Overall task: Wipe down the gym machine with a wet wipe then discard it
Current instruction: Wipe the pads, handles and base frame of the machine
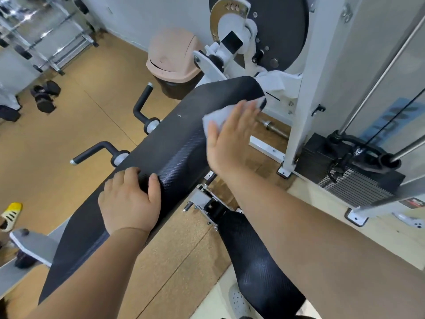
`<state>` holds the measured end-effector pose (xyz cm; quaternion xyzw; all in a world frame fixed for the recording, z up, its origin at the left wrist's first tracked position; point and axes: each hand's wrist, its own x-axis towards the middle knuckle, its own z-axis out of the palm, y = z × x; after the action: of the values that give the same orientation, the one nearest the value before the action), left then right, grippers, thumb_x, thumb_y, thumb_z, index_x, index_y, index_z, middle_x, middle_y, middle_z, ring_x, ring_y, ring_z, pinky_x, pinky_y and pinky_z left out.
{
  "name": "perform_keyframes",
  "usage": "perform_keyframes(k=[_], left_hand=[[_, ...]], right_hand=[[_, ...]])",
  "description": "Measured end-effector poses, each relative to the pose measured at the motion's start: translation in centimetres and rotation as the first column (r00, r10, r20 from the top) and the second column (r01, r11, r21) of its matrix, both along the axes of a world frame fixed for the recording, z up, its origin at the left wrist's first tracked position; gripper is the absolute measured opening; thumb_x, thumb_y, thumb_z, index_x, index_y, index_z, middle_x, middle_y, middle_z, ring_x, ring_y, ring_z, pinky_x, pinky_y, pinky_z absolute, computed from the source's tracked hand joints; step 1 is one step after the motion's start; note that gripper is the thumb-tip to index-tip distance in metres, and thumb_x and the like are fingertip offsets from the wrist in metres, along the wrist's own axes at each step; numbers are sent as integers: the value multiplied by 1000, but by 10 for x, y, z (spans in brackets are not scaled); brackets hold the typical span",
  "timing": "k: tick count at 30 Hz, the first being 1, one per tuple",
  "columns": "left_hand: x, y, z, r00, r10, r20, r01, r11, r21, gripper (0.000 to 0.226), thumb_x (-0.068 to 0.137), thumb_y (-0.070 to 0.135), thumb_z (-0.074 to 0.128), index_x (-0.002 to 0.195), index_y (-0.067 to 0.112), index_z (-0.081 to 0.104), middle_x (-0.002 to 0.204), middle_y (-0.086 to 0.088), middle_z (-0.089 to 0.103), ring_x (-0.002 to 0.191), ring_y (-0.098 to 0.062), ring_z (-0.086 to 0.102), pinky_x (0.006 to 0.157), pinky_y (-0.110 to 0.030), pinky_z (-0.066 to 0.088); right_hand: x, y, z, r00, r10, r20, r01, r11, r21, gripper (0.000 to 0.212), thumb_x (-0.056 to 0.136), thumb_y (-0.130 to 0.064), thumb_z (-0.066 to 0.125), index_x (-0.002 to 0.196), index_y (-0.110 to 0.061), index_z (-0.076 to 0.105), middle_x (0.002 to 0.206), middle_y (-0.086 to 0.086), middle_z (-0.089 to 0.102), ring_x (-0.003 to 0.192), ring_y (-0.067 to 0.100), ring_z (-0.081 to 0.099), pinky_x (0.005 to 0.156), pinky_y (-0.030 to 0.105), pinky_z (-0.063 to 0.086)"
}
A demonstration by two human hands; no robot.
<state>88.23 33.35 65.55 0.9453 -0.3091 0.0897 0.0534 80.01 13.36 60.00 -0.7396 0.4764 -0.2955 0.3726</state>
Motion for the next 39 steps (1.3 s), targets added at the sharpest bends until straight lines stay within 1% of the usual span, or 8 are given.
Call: perform_keyframes(k=[5,9,12,16,21,27,31,39], left_hand=[[1,2,1,999,-30,-15,30,999,-15,55,95,56,30,118,15,60,112,-9,66,103,-35,57,85,-45,43],[3,3,2,998,-59,-31,58,998,-37,51,98,50,32,121,14,59,117,-10,65,106,-35,56,88,-47,42],[4,5,2,996,-71,-62,64,992,-107,47,99,43,31,122,14,60,118,-10,65,107,-34,56,89,-47,41],[4,8,3,990,-106,-89,88,978,-188,41,101,37,33,123,15,59,121,-8,64,111,-34,53,91,-47,39],[3,11,5,980,-174,-95,148,961,-233,45,98,42,32,121,14,58,120,-7,62,109,-33,53,89,-48,39],[2,7,5,988,-142,-54,136,985,-108,40,102,47,34,117,16,55,115,-7,59,104,-32,52,87,-47,39],[0,5,5,994,-102,-31,99,991,-85,42,101,50,39,119,16,55,116,-7,59,106,-32,52,89,-48,38],[-18,-7,10,998,33,63,-37,997,63,47,100,47,43,130,14,56,126,-13,60,113,-37,53,92,-52,45]], right_hand=[[-34,12,-35,842,369,-394,-536,661,-526,78,104,-57,30,163,-12,6,171,19,-2,158,38,-6,125,63,1],[-22,-63,7,913,90,-397,-215,934,-284,79,103,-63,23,164,-17,5,172,11,-8,158,29,-12,125,60,-5],[0,-52,29,909,-4,-416,-85,977,-195,76,103,-61,26,163,-15,16,172,12,0,158,32,-9,126,58,-4],[-2,47,16,881,222,-418,-401,819,-410,61,106,-47,26,158,-15,34,169,7,24,159,30,3,126,57,-2],[-17,107,-3,729,355,-585,-663,579,-474,69,106,-51,26,164,-17,8,173,6,7,159,28,-3,125,62,-1],[-26,-19,24,817,147,-558,-318,922,-222,75,105,-59,17,165,-18,-1,173,2,-10,158,22,-16,123,60,-13],[-28,-52,26,774,76,-629,-277,934,-227,77,105,-59,11,164,-12,-5,172,8,-12,158,27,-15,126,58,-7],[-51,-46,6,534,396,-747,-838,363,-406,81,104,-62,21,164,-14,-4,172,6,-9,158,27,-15,125,62,-1]])
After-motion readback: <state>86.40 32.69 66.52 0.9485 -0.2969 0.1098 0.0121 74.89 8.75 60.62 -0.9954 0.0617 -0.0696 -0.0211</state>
